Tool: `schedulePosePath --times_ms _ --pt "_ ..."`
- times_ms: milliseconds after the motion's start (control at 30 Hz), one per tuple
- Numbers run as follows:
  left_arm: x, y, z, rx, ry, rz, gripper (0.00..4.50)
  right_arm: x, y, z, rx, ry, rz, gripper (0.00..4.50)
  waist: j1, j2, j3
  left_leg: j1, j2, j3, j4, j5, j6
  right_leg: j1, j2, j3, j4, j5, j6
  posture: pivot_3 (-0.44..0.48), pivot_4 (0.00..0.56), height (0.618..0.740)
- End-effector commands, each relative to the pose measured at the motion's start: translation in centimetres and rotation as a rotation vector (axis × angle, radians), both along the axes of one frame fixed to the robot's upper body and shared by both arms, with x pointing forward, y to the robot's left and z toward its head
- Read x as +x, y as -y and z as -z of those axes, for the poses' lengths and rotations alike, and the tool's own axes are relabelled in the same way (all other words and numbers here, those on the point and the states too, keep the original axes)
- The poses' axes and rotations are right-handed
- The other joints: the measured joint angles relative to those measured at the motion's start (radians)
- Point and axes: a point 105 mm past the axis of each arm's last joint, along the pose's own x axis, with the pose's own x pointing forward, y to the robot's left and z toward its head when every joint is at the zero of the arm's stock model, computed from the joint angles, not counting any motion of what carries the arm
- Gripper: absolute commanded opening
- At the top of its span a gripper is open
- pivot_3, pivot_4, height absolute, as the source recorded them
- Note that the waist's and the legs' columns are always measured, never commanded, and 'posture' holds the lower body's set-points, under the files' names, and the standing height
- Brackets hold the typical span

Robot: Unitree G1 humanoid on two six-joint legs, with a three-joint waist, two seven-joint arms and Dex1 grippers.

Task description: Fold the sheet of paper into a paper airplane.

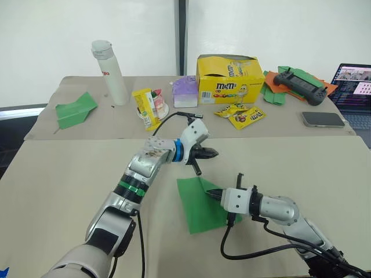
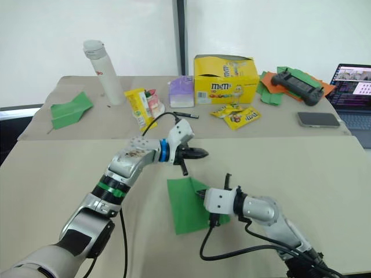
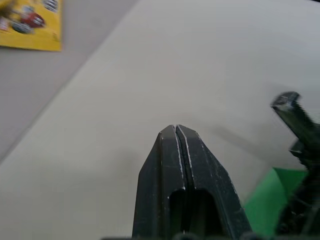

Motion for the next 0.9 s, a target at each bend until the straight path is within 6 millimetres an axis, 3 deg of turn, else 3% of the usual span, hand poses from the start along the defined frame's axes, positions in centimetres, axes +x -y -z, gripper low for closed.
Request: schedulePosePath --times_ms 33,500,900 --pt "-1.6 0.1 0.4 0.038 -0.014 0.064 0.0 0.0 -0.3 -0.3 0.016 0.0 -0.01 0.05 0.0 0.0 0.0 0.0 0.0 0.0 0.0 0.0 0.0 0.0 0.0 0.0 0.0 0.0 0.0 0.0 0.15 0.74" --pt "-2.6 0.3 2.9 0.103 -0.02 0.055 0.0 0.2 0.2 -0.2 -0.007 -0.006 -0.003 0.05 0.002 0.0 0.0 0.0 0.001 0.0 0.001 0.0 0.0 0.001 0.0 0.0 0.0 0.0 -0.001 0.0 0.15 0.74" --pt "-3.4 -1.2 5.3 0.173 -0.029 0.032 0.0 0.3 0.7 -0.1 -0.023 -0.008 0.003 0.05 0.004 0.0 0.0 0.001 0.001 0.0 0.001 0.0 0.0 0.002 0.0 0.0 0.0 0.0 -0.001 0.0 0.15 0.74"
